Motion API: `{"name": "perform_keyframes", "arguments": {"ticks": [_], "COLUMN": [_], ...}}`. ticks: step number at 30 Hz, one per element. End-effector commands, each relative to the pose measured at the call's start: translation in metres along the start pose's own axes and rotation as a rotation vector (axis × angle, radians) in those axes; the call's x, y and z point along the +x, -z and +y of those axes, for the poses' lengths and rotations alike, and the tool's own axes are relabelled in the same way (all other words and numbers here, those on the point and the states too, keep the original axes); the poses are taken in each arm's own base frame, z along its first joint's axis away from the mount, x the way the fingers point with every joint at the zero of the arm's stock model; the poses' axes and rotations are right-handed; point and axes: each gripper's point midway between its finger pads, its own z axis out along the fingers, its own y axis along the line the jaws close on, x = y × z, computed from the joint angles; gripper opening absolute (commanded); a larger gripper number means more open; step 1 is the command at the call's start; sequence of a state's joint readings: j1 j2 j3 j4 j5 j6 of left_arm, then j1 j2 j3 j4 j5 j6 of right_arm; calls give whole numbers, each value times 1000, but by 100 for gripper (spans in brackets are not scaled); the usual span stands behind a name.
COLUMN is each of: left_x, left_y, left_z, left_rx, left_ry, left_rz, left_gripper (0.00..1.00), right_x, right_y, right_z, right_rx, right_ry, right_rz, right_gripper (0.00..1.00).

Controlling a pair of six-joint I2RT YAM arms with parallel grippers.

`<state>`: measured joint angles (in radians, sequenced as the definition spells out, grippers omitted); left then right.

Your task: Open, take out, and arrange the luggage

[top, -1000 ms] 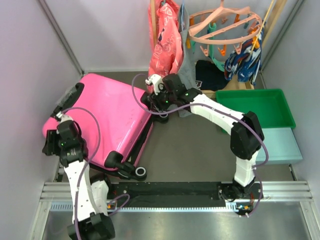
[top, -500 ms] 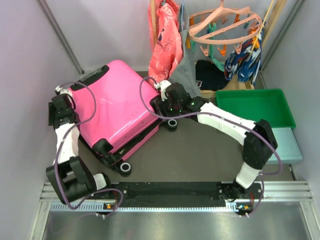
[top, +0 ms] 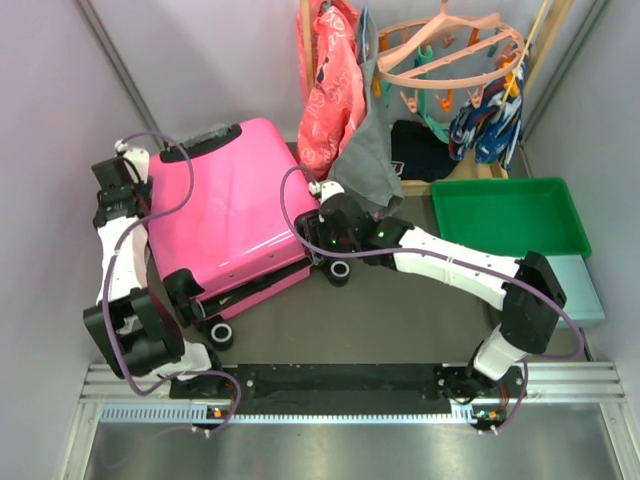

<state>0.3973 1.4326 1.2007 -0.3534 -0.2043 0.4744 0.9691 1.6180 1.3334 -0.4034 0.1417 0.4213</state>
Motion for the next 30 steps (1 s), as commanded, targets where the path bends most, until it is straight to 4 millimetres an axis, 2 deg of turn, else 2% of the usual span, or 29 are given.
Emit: {"name": "perform_keyframes", "arguments": {"ticks": [1,3,4,6,7,9,10,12,14,16,17,20,21,25,28,29,30], "left_x": [-45,-49,-59,-65,-70,-73,-74,-79,-72,-76,-73,-73,-73,-61,-41,-36,-27], "left_y": [64,81,96,114,130,150,169,189,208,226,237,261,271,283,291,295,301], "left_z": [-75,-86,-99,-116,-136,-161,-183,-200,-220,-228,-233,-241,-245,-257,-269,-271,-273], "left_rx": [404,454,499,549,591,655,728,807,927,1000,1056,1124,1145,1177,1235,1257,1287], "left_ry": [-12,-19,-34,-64,-108,-161,-204,-227,-253,-268,-279,-354,-392,-554,-701,-736,-819], "left_rz": [-206,-228,-267,-289,-304,-322,-331,-350,-334,-354,-354,-398,-427,-424,-405,-409,-427], "left_gripper": [65,68,70,71,71,72,72,72,72,72,72,71,71,73,75,76,76], "right_x": [-30,-17,-13,-10,-11,-14,-13,-13,-11,-8,-7,-11,-15,-25,-29,-21,-23], "right_y": [49,44,42,43,44,51,54,60,61,64,66,81,95,127,146,143,139], "right_z": [94,97,99,103,106,111,117,122,122,117,113,91,87,75,56,45,28], "right_rx": [-376,-372,-375,-392,-400,-415,-426,-438,-441,-428,-414,-346,-353,-363,-324,-301,-274], "right_ry": [-29,-38,-40,-43,-37,-9,7,32,37,42,44,48,58,108,121,119,99], "right_rz": [-124,-97,-90,-83,-83,-85,-85,-76,-66,-62,-66,-105,-133,-169,-183,-169,-173], "right_gripper": [0,0,0,3,5,10,11,16,19,32,45,67,70,88,90,90,90]}}
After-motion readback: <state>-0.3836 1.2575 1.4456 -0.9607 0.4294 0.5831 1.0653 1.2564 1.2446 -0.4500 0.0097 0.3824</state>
